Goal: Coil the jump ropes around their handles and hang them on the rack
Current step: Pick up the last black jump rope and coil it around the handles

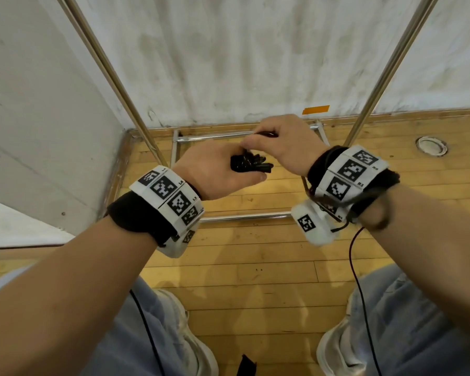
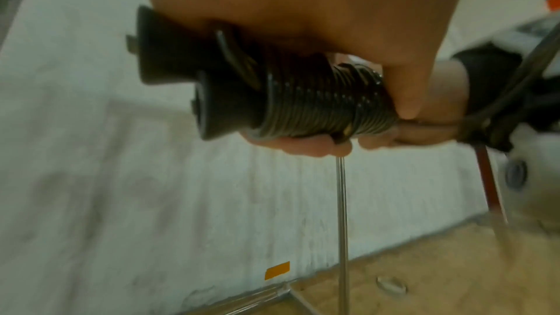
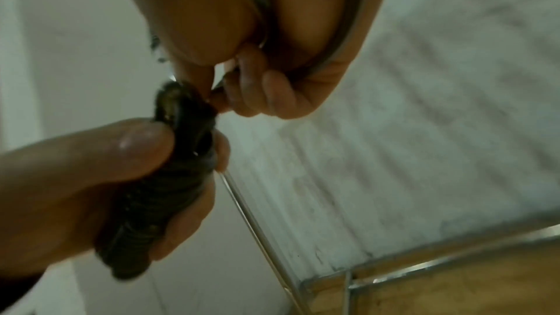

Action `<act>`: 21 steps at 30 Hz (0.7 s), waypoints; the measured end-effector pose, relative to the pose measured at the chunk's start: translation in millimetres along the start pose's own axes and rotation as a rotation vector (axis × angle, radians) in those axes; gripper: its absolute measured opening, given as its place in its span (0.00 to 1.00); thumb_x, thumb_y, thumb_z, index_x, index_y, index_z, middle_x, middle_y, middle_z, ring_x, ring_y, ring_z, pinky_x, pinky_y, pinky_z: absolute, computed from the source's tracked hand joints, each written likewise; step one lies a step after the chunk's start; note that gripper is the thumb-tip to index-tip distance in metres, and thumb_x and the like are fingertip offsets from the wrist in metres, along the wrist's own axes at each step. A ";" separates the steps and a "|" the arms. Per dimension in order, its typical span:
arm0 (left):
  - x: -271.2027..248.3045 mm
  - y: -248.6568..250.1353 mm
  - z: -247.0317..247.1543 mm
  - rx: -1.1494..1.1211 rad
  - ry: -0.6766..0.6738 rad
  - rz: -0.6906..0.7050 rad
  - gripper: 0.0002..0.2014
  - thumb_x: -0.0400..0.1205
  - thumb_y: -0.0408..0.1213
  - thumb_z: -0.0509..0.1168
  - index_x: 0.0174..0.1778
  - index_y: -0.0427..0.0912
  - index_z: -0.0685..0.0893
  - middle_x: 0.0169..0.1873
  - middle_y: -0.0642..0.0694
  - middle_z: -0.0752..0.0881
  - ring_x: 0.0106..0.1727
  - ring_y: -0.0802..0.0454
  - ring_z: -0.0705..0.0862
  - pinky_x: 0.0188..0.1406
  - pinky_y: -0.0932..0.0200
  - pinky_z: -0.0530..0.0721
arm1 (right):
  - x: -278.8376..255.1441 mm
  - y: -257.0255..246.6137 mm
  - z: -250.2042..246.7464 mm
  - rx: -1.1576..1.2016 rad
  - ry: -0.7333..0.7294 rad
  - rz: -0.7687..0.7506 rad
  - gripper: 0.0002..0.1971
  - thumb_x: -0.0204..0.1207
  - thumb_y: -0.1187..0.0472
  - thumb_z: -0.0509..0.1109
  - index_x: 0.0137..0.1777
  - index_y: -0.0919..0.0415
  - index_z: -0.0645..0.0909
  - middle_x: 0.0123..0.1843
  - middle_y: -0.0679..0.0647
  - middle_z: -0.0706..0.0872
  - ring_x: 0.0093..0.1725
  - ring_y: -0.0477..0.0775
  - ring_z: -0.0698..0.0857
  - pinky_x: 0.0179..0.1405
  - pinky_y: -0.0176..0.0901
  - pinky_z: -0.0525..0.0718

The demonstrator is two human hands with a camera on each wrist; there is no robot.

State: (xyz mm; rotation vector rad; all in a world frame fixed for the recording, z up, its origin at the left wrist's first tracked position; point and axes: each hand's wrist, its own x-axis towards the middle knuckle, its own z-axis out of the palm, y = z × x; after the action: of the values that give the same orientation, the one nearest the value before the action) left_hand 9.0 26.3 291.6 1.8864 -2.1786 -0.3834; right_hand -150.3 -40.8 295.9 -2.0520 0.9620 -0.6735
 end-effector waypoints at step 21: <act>13.6 -4.7 -31.6 -1.010 0.496 -0.265 0.07 0.83 0.45 0.65 0.50 0.46 0.80 0.32 0.47 0.84 0.27 0.53 0.83 0.26 0.60 0.82 | -21.3 -21.6 34.1 0.384 -0.280 0.238 0.12 0.86 0.60 0.53 0.40 0.58 0.71 0.26 0.50 0.68 0.22 0.49 0.67 0.19 0.41 0.70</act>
State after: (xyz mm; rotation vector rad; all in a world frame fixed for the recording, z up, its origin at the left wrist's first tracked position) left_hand 22.3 10.8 319.7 1.4307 -1.0651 -0.7731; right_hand -129.6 -0.4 290.7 -1.6108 0.8234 -0.3944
